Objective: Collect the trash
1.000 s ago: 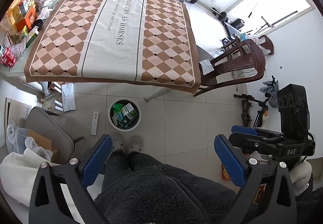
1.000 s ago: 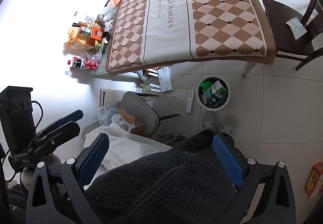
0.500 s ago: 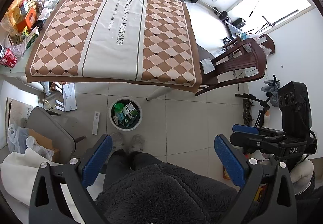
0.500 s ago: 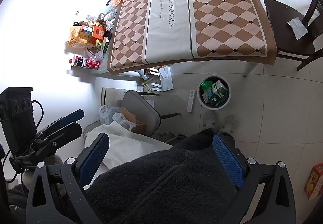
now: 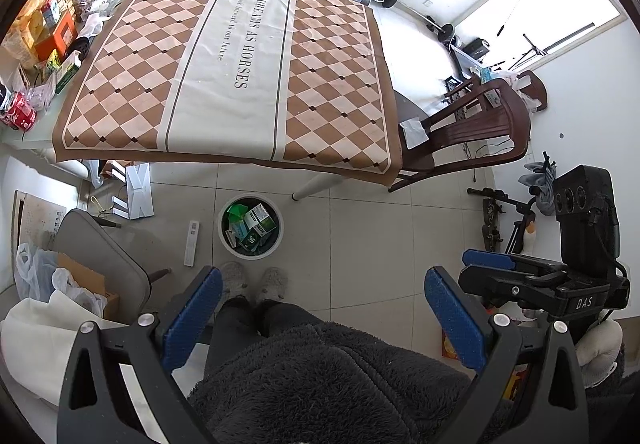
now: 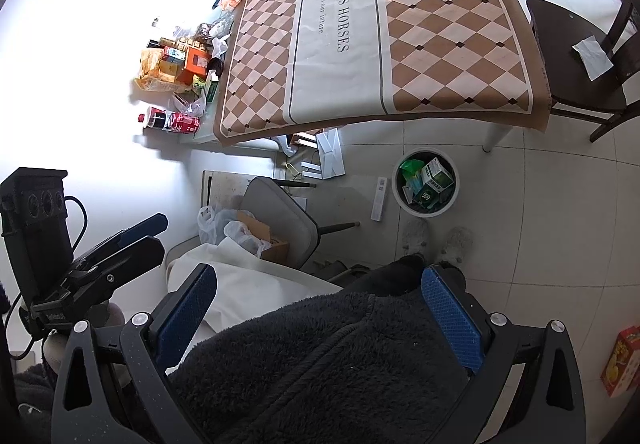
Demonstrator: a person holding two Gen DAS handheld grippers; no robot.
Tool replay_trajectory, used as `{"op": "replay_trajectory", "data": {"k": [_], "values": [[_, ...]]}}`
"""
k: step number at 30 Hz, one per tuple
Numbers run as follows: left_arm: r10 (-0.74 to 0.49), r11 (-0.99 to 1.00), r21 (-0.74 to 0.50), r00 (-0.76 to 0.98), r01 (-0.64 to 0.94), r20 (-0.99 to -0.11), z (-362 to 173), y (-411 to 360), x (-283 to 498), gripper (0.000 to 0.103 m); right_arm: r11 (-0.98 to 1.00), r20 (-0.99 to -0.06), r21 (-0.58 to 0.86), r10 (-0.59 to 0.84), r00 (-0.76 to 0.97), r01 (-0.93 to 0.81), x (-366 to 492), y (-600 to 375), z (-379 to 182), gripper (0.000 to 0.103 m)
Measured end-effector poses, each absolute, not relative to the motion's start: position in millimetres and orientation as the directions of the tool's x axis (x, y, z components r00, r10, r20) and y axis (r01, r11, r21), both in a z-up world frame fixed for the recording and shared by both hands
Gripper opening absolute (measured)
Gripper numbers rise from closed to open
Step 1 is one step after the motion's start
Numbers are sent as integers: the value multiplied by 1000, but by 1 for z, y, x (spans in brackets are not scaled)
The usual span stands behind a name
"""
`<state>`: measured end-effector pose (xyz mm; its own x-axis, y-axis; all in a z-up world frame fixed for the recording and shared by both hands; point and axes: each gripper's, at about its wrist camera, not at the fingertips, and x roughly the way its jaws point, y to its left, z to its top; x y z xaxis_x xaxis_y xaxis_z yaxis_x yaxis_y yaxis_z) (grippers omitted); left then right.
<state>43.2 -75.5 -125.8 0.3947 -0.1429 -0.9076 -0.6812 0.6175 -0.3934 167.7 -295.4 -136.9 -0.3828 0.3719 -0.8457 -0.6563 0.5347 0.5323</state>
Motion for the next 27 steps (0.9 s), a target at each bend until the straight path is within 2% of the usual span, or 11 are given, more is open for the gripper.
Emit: {"op": "replay_trajectory", "data": {"k": [27], "values": [[-143,613,-393,393,-685,-909,-126,-75,46,103,534,-843,537,368,-391,-653,163,-296,-135,103]]}}
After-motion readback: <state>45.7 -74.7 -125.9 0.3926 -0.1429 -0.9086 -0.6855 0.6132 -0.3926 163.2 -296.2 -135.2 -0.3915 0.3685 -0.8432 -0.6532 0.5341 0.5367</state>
